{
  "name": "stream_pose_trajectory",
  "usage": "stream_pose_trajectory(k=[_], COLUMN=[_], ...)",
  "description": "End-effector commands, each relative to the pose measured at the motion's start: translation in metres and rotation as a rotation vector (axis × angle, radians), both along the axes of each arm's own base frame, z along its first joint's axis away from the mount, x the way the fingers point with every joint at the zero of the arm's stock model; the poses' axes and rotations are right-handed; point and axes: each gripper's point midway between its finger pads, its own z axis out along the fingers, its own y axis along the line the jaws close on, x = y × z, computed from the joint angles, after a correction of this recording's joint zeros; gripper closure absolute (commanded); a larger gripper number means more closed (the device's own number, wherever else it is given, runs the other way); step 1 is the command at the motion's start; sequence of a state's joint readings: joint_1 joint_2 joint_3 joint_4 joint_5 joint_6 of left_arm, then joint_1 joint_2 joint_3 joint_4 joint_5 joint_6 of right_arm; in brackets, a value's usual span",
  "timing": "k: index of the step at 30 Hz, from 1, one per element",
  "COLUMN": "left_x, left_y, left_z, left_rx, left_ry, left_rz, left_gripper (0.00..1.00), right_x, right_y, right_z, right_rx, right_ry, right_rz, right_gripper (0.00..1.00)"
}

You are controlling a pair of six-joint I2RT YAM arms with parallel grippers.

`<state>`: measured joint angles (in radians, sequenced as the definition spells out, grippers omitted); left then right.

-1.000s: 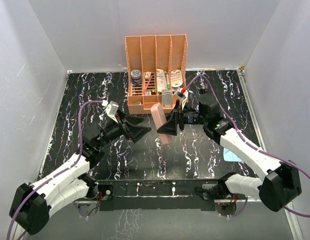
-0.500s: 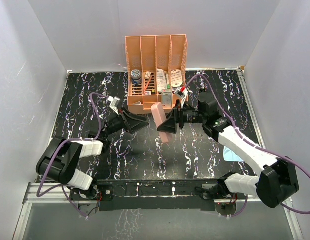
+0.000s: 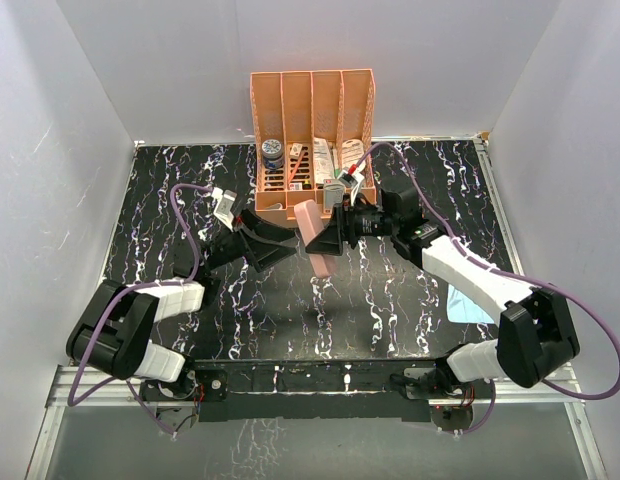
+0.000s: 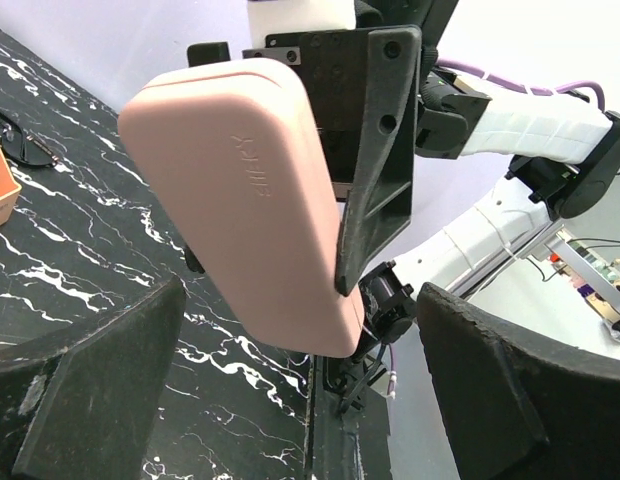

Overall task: Organize the sunglasses
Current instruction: Open the sunglasses case.

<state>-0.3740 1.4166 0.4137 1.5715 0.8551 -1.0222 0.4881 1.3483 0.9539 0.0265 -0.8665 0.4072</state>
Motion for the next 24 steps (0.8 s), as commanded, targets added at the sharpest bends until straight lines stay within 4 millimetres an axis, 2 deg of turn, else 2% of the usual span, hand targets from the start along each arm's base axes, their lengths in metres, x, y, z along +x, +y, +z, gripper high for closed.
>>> stream_pose_trajectory(k=[1,10,17,24], left_x=[-0.020,-0.019,-0.013,-0.018], left_y=[0.008,0.007,0.004,-0.002], left_z=[0.049,0.053,0.065,0.071], left_rx=[-0.089,-0.102,-0.122,-0.129], left_ry=[-0.276,-0.266,-0.266,-0.279], left_rz=[-0.004,-0.007,-0.017,-0.045], left_gripper=[0.01,0.01,0.01,0.01], right_x=[0.006,-0.007,-0.021,-0.025], right_y=[0.008,0.014,0.026,0.032], right_z=[0.048,0.060,0.062,0.066], right_rx=[0.090,0.123,0.126,0.124], right_ry=[-0.112,-0.114,-0.112,-0.121], right_rz=[0.024,0.059,0.091,0.103], right_gripper=[1.00,1.00,1.00,1.00])
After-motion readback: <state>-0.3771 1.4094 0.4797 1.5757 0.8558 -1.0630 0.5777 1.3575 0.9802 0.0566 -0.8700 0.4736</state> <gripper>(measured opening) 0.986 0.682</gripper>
